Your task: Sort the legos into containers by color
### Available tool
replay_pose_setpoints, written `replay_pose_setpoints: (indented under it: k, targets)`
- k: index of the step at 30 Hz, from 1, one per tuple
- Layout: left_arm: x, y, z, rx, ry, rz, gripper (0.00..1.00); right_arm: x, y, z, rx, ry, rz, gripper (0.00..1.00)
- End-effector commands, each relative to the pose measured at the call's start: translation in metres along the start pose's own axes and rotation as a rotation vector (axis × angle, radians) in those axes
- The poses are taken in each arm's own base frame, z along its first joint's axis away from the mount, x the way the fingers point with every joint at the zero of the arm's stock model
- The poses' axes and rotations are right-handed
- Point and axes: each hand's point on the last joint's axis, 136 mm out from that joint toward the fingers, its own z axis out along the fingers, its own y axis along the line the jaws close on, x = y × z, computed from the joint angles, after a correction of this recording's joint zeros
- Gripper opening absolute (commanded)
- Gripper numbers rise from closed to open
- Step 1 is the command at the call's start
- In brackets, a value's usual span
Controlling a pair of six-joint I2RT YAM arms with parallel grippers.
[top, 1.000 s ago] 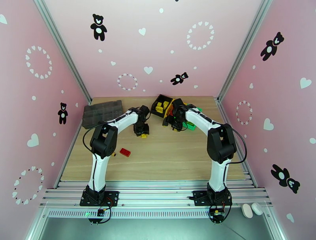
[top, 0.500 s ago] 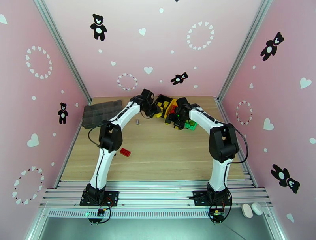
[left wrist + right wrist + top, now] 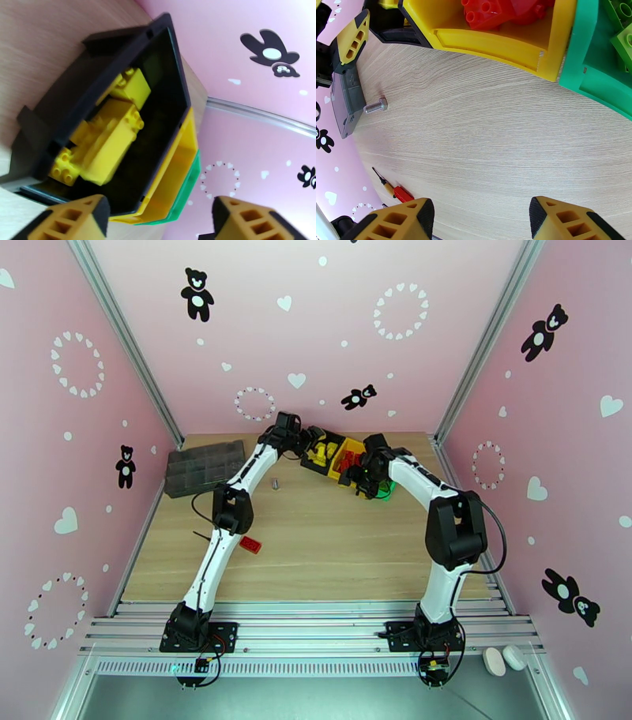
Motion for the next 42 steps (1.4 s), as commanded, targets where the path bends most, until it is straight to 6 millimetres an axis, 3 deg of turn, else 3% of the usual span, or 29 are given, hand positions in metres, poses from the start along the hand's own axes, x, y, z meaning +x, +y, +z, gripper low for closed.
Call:
replay_pose_setpoints:
  k: [1,8,12,14,18,29,33,42]
  targets:
    - [0.014,-0.037,-0.023,0.046,0.024,0.102,0.77,0.001,0.009,-0.012,-0.027,-0.014,-0.013,0.68]
    - [0.032,-0.051,-0.090,-0.102,-0.040,0.291,0.80,0.007,0.039,-0.001,-0.035,0.004,-0.088,0.68]
    - [0.042,-0.036,-0.143,-0.223,-0.104,0.361,0.84,0.023,0.068,0.017,-0.023,0.035,-0.162,0.68]
    - [0.044,-0.022,-0.170,-0.269,-0.140,0.358,0.86,0.033,0.083,0.025,-0.015,0.047,-0.204,0.68]
    - [0.055,0.027,-0.217,-0.352,-0.175,0.293,0.92,0.056,0.113,0.043,0.011,0.071,-0.298,0.69]
    - [0.091,0.148,-0.315,-0.522,-0.236,0.051,0.96,0.126,0.168,0.080,0.092,0.118,-0.574,0.78]
    - [0.103,0.183,-0.340,-0.541,-0.251,-0.047,0.96,0.153,0.182,0.094,0.143,0.137,-0.719,0.79]
    - [0.121,0.233,-0.371,-0.513,-0.261,-0.245,0.96,0.222,0.206,0.137,0.191,0.162,-1.046,0.78]
